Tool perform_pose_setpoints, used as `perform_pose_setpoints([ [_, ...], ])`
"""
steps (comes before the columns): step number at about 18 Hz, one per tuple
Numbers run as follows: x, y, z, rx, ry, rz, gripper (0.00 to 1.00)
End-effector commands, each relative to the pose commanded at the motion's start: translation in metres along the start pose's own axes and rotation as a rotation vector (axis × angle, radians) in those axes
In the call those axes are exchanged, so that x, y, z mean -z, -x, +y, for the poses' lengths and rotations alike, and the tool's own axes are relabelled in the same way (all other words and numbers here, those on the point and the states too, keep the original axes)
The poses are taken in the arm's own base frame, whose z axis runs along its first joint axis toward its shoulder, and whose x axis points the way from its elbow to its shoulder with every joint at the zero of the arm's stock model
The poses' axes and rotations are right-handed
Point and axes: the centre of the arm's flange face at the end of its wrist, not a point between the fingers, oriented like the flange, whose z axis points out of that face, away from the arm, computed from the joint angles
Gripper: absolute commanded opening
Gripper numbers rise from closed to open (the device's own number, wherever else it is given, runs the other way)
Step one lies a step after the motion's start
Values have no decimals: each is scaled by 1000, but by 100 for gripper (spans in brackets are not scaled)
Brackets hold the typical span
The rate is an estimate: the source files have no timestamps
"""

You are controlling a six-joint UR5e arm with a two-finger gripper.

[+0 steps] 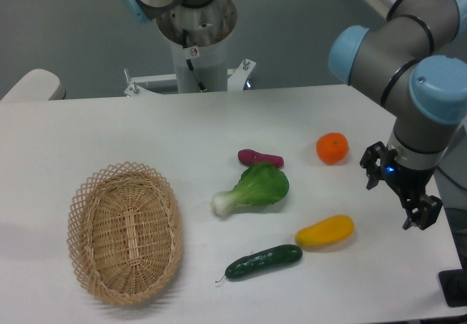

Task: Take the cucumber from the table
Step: 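Move the gripper down toward the green cucumber beside the yellow pepper, then lower the open gripper over the cucumber and close on it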

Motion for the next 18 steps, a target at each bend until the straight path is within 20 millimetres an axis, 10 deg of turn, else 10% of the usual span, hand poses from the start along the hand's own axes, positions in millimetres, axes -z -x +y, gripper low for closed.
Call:
perform_pose_setpoints([
  [8,-4,-1,-17,13,-7,4,100],
  [18,-76,-9,-128,-85,-20,19,100],
])
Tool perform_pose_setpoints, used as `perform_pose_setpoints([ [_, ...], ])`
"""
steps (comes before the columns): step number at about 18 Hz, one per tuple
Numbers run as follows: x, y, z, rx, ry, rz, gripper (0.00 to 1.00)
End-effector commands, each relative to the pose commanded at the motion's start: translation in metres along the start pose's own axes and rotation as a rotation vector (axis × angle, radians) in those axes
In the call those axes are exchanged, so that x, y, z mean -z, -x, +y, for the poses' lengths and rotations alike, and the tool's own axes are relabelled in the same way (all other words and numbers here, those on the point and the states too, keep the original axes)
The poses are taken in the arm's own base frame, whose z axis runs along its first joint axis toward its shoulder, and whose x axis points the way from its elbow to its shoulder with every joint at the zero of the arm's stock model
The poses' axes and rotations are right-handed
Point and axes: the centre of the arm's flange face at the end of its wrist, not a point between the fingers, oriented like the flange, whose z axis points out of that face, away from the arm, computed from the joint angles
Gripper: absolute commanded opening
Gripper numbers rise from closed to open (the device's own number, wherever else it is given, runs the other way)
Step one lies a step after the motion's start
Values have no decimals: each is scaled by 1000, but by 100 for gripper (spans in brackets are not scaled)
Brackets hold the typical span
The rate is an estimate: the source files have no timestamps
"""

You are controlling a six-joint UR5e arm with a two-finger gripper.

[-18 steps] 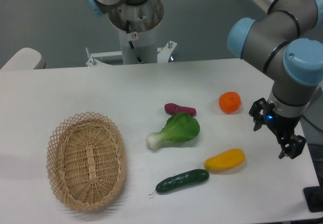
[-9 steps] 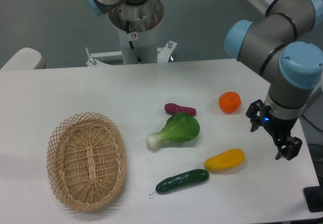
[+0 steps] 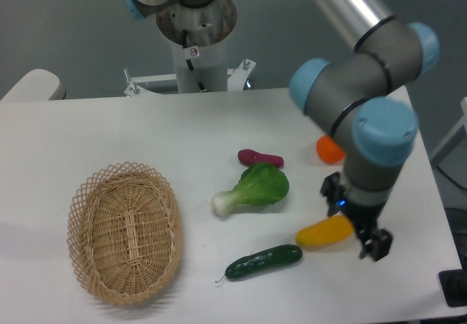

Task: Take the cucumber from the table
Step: 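Lower the open gripper over the cucumber and close on it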

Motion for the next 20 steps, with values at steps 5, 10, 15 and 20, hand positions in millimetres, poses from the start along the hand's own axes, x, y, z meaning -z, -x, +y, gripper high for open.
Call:
perform_pose_setpoints([
  [5,-43,-14,-20,43,-5,74,100],
  [10,-78,-29,-48,21,-5,136,100],
  [15,-101,-44,-70,48,-2,157,100],
  [20,-124,-62,-71,46,2,100,100],
])
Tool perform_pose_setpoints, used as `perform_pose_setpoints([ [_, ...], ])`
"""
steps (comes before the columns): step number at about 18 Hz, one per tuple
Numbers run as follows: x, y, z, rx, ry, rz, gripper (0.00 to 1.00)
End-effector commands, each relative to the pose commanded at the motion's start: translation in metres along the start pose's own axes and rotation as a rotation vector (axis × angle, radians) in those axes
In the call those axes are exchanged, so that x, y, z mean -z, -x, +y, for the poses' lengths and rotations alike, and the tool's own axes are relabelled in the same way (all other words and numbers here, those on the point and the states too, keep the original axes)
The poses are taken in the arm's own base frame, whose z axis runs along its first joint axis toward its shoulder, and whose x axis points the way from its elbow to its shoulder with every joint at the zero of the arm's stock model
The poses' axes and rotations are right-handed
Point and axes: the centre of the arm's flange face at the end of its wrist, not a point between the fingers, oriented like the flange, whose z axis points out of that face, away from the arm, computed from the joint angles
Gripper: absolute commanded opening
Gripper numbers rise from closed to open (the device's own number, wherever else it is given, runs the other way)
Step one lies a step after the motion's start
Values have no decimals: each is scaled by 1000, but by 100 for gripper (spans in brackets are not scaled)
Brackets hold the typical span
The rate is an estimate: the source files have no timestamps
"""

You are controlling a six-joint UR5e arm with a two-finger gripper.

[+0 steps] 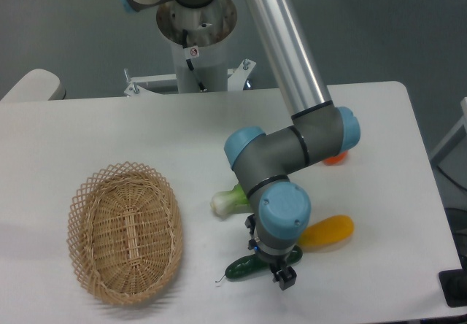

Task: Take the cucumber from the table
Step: 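Lower the open gripper over the cucumber and close on it, then lift the grasped cucumber up off the table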

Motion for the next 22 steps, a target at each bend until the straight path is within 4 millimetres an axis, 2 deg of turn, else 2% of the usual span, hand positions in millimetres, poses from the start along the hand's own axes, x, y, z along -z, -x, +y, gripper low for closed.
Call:
perform_pose_setpoints([
  [3,-3,-4,-6,-6,3,4,100],
  [4,-3,-4,-7,-6,4,1,95],
  [5,-3,-4,-7,-6,4,1,80],
  [6,-2,-4,-7,-11,3,1,58],
  [7,0,-3,-7,-17,2,-3,40],
  [9,2,-1,-6,-23,4,-5,21],
  [10,2,-1,-6,-23,10,-5,17],
  [12,4,0,-4,-25,25,-9,13],
  [16,18,10,0,-18,20,-37,13],
  [20,62,28,11,-2,0,-86,13],
  [22,86,33,25,19,-42,-100,13],
])
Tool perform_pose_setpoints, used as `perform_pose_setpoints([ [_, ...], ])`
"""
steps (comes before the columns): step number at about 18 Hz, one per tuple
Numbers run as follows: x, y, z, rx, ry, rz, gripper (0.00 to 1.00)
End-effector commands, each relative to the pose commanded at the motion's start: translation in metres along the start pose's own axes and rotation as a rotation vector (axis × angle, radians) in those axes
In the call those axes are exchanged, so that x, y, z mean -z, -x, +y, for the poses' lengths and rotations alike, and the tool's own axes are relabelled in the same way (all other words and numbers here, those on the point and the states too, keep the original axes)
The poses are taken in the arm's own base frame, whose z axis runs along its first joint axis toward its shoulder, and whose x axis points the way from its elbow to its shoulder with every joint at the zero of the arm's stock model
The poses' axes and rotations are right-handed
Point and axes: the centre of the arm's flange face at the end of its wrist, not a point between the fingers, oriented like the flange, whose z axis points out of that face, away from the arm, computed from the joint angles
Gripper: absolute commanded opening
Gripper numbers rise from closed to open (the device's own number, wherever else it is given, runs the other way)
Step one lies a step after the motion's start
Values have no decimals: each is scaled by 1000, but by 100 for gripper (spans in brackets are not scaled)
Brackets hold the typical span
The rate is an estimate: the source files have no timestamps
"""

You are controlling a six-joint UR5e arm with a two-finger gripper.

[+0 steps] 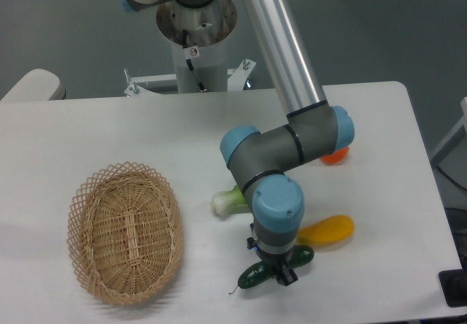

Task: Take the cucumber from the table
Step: 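Lift the grasped cucumber up off the table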

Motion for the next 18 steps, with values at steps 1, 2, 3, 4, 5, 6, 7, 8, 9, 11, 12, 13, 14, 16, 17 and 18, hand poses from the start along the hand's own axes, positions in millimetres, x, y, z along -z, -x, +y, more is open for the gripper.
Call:
perform_pose_setpoints([
  [1,14,3,3,8,-27,-11,13],
  [2,28,6,13,23,-49,-18,13],
  [3,42,9,23,41,-73,-18,13],
  [4,55,11,28,52,-100,-26,13],
  [5,68,14,33,60,-122,-40,14],
  [6,77,15,39,68,-137,-55,14],
  [7,88,18,45,76,-151,-71,14],
  [8,95,20,53,88,-170,-76,14],
  [9,102,21,60,102,-197,-81,14],
  [11,112,22,75,128,-252,-89,15],
  [12,112,22,83,143,-271,-80,15],
  [13,119,22,91,155,-285,-85,15],
  [14,122,22,94,161,-297,-85,15],
  [16,123,23,101,168,-303,-87,15],
  [17,124,22,100,168,-303,-89,15],
  [18,126,22,100,167,-303,-92,15],
])
